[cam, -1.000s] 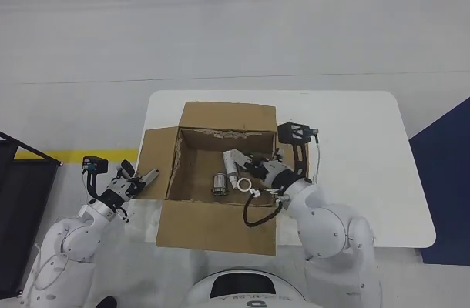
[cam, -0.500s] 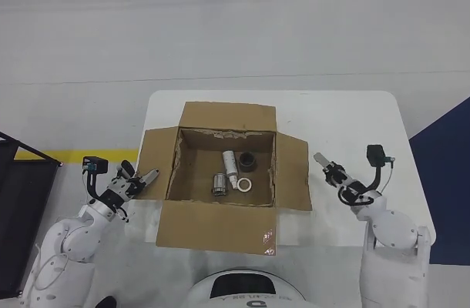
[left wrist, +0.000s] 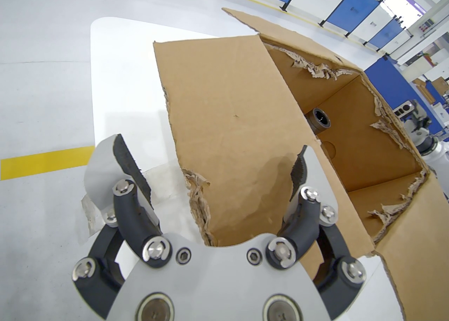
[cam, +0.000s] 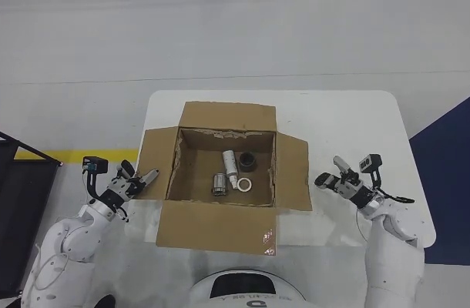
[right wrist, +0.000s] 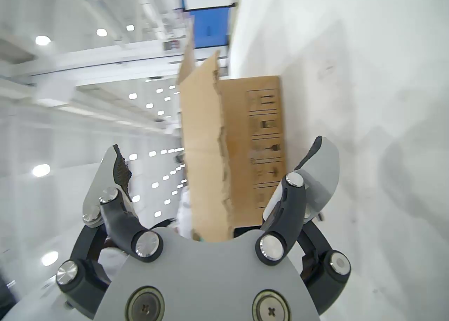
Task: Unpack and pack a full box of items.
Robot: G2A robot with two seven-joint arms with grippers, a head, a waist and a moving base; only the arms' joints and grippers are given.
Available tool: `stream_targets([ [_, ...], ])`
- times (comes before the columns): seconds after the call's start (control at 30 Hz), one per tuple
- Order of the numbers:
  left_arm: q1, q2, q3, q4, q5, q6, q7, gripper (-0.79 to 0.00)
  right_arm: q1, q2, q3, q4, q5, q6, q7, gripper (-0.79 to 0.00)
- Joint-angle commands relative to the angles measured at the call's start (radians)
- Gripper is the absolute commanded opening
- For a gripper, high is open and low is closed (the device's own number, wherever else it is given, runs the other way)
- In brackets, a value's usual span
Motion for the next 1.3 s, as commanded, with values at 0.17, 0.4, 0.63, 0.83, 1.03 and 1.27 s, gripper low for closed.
stream_targets([
  [0.17,0.0,0.0,0.0,0.0,0.0,0.0,0.0,0.0,0.114,0.048,0.033,0.236,0.173,0.017,0.147,0.0],
  [0.4,0.0,0.0,0.0,0.0,0.0,0.0,0.0,0.0,0.121,0.083,-0.019,0.256,-0.04,-0.033,0.027,0.0],
  [0.63,0.0,0.0,0.0,0.0,0.0,0.0,0.0,0.0,0.137,0.078,-0.169,0.213,-0.104,0.048,-0.034,0.0],
  [0.83,0.0,0.0,0.0,0.0,0.0,0.0,0.0,0.0,0.097,0.081,-0.189,0.127,0.052,0.075,0.02,0.0],
  [1.03,0.0,0.0,0.0,0.0,0.0,0.0,0.0,0.0,0.037,0.093,-0.192,-0.033,0.137,0.119,0.048,0.0],
  [1.27,0.0,0.0,0.0,0.0,0.0,0.0,0.0,0.0,0.009,0.097,-0.289,-0.255,0.13,0.231,-0.032,0.0],
])
